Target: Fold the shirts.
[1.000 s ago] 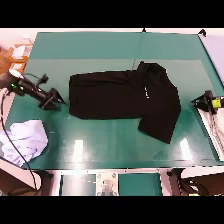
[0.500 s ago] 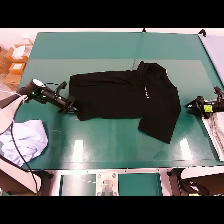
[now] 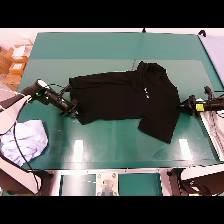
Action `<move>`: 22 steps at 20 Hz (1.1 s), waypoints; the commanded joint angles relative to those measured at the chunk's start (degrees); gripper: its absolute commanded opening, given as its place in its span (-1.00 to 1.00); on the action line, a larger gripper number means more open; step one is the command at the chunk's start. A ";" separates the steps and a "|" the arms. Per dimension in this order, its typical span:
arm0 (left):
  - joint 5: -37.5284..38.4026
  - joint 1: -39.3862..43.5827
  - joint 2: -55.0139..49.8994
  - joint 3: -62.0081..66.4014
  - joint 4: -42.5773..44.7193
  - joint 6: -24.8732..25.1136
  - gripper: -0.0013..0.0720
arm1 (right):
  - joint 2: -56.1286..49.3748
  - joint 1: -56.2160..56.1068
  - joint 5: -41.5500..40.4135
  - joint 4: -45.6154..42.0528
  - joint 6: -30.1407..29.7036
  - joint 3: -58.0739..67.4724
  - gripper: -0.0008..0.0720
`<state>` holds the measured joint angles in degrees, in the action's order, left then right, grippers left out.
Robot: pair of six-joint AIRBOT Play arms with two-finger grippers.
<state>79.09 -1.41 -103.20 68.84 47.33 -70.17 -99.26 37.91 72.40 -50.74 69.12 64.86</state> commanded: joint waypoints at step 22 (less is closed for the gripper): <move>-12.63 0.00 54.01 51.80 6.73 -4.61 -0.88 | 59.58 0.90 -20.33 29.46 -9.84 37.92 -0.92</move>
<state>71.24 -1.39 -57.45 118.91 49.06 -75.64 -47.68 37.85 60.75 -17.80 59.77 101.65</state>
